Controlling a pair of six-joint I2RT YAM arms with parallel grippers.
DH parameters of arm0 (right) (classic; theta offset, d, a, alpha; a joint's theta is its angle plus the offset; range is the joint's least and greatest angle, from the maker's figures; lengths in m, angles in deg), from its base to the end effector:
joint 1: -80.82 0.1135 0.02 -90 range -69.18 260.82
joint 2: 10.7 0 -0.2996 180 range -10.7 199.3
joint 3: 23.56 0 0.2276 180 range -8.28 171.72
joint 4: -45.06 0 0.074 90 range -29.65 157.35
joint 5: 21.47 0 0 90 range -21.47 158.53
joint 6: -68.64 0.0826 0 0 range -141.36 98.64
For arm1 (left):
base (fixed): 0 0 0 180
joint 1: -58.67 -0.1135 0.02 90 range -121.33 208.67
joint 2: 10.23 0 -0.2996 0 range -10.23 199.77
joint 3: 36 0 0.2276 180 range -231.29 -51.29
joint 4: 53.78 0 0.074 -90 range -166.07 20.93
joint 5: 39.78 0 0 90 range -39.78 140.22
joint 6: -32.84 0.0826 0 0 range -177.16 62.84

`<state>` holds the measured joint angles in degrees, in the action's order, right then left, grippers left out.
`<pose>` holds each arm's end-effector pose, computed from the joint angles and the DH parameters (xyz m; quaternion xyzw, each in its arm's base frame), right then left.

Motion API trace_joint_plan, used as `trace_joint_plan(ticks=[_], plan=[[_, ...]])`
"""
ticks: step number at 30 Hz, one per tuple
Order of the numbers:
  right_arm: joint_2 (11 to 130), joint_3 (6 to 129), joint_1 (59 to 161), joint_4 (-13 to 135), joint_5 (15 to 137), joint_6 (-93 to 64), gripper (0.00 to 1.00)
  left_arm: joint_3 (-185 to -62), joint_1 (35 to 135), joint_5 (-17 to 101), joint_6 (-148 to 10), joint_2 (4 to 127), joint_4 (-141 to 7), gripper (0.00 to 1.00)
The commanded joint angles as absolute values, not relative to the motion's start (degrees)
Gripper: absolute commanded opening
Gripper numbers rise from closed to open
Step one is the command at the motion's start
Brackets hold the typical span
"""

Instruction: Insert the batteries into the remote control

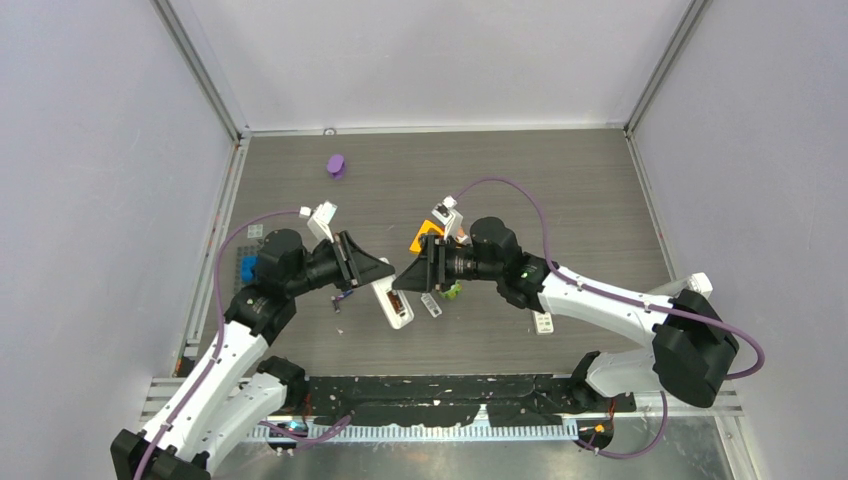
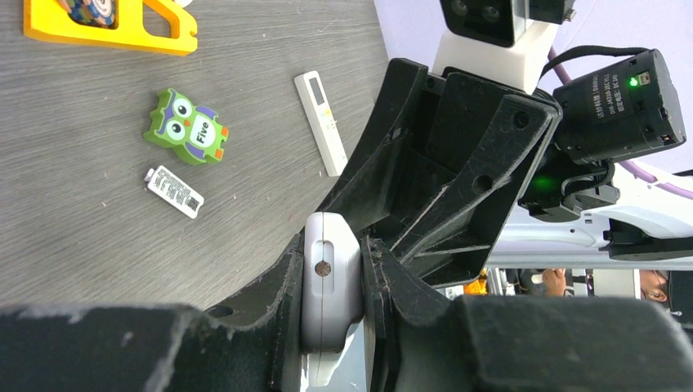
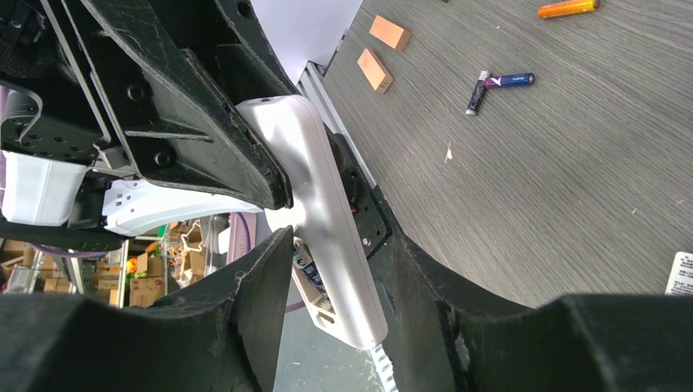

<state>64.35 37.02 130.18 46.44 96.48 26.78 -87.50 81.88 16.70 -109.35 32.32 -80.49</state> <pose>0.1689 0.2563 0.3059 -0.1538 0.7726 0.5669 0.2409 0.1292 -0.1050 0.3079 -0.0290 0.7914 -0.5295 0.3042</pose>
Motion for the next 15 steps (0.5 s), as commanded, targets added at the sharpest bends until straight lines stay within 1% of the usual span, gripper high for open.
trace_joint_plan(ticks=[1, 6, 15], plan=[[64.2, 37.1, 130.1, 48.0, 95.0, 23.5, 0.52, -90.7, 82.0, 17.6, -111.4, 30.2, -81.8, 0.0], [64.9, 37.9, 130.5, 48.7, 95.4, 21.8, 0.52, -91.6, 82.0, 18.7, -113.0, 28.5, -82.6, 0.0], [64.4, 39.9, 131.5, 51.1, 94.4, 19.5, 0.54, -92.0, 82.0, 18.6, -114.1, 29.0, -82.1, 0.0]])
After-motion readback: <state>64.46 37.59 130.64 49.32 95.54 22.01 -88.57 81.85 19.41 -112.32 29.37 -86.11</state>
